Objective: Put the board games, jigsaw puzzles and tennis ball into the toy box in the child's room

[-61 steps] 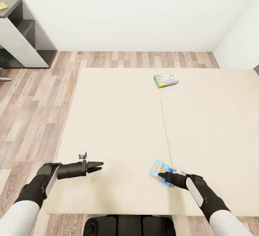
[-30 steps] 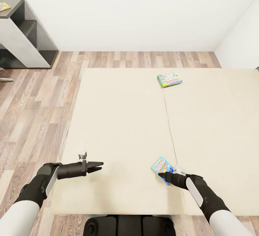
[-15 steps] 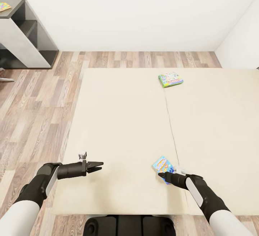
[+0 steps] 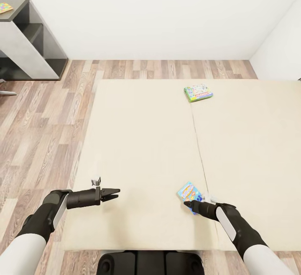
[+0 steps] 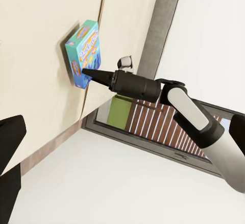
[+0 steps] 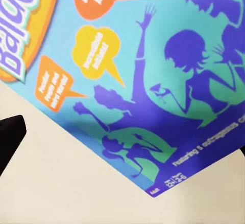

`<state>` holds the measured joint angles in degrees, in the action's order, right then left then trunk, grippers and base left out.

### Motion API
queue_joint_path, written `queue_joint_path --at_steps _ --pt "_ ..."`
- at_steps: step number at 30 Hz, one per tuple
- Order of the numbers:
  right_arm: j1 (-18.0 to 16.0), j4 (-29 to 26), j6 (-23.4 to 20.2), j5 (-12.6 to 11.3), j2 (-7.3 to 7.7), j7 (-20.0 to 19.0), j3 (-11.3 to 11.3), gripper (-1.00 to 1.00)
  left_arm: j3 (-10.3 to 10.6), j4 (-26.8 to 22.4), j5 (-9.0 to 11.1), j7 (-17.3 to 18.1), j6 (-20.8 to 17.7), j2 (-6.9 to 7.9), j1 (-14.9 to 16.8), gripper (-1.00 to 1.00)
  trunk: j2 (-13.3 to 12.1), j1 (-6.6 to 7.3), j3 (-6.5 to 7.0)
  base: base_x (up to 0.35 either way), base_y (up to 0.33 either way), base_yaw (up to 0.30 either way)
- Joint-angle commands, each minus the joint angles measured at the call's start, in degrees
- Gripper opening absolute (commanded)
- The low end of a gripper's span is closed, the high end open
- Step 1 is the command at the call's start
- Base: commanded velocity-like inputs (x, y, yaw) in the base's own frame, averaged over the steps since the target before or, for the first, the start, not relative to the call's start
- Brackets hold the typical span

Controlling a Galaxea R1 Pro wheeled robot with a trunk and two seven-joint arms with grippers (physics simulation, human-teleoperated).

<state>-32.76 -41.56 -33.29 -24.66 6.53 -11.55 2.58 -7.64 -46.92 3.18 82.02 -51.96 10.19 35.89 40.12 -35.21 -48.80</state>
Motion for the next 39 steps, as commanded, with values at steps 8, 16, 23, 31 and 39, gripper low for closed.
queue_joint_path --at_steps 8,16,23,31,39 --pt "0.1 -0.6 -0.2 0.0 0.12 0.0 0.3 1.0 0.0 0.0 0.1 0.2 -0.6 0.01 0.0 1.0 0.0 -0.01 -0.04 0.0 0.0 0.0" --pt "0.8 -5.0 -0.8 0.0 0.38 0.1 0.3 1.0 0.0 0.0 0.0 0.2 -0.6 0.01 0.1 1.0 0.0 -0.01 -0.04 0.0 0.0 0.0" --pt "0.9 -5.4 -0.9 0.0 0.55 0.1 0.3 1.0 0.0 0.0 0.0 0.2 -0.6 0.01 0.0 1.0 0.0 -0.01 -0.04 0.0 0.0 0.0" --pt "1.0 -5.6 -0.9 0.1 0.83 0.1 0.3 1.0 0.0 0.0 0.0 0.2 -0.6 0.01 0.1 1.0 0.0 -0.01 -0.04 0.0 0.0 0.0" --pt "1.0 -12.3 -2.0 0.0 1.09 0.1 0.2 1.0 0.0 0.0 0.0 0.2 -0.6 0.01 0.0 1.0 0.0 -0.01 -0.04 0.0 0.0 0.0"
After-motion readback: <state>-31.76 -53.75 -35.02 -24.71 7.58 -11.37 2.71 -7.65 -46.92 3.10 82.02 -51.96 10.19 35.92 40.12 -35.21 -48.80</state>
